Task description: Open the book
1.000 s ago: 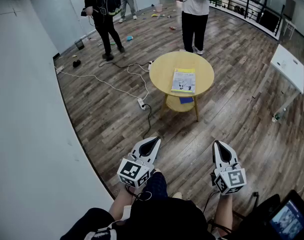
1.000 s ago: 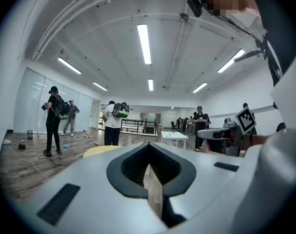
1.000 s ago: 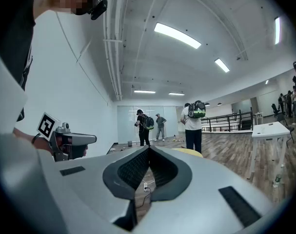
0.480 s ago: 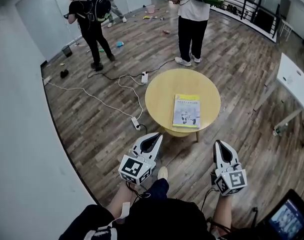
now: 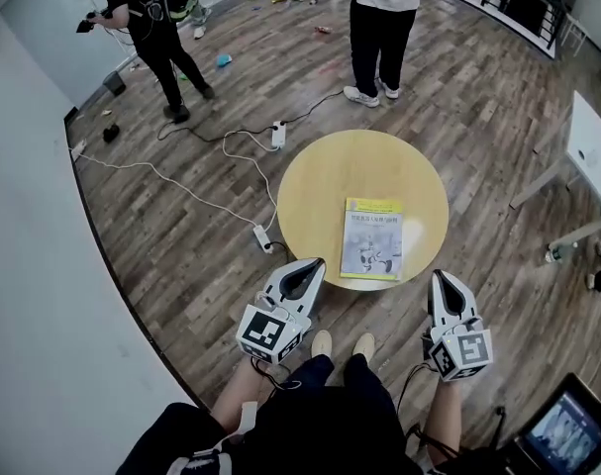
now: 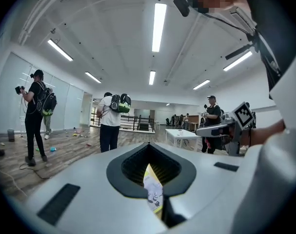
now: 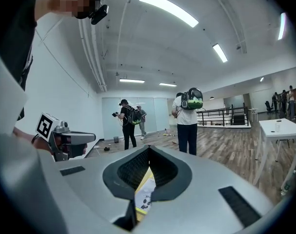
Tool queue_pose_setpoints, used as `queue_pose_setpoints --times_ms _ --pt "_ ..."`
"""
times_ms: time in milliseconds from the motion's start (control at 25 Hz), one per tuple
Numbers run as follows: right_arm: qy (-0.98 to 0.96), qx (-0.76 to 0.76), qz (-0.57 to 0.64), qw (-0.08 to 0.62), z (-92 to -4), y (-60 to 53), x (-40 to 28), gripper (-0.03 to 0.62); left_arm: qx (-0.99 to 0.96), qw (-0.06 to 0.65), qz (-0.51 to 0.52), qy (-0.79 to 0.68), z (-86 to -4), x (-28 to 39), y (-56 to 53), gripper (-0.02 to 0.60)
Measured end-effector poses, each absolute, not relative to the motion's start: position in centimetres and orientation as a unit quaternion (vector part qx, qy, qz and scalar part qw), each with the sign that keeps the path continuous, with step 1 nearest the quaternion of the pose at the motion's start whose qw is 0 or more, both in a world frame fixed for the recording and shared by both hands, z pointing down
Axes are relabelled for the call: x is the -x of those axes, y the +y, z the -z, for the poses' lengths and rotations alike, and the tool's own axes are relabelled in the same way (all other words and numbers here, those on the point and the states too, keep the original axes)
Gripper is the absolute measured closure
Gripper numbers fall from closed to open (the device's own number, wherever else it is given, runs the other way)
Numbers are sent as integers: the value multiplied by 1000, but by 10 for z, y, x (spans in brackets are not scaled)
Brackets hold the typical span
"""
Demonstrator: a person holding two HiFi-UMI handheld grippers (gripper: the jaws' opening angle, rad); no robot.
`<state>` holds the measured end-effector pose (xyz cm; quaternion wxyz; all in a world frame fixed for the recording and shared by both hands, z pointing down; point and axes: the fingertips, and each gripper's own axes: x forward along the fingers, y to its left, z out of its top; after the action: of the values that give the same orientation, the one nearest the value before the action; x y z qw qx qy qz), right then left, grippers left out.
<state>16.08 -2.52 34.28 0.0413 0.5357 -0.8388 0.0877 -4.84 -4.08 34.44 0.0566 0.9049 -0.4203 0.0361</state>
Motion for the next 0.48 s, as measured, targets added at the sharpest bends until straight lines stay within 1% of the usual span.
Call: queue_pose_setpoints --times_ms 200,480 --pt "-839 -524 -129 77 -398 -48 -167 591 -894 111 -66 -430 -400 43 -54 584" --pt "-822 -512 -213 129 -527 -73 -168 590 -882 184 -111 -419 -519 31 -81 584"
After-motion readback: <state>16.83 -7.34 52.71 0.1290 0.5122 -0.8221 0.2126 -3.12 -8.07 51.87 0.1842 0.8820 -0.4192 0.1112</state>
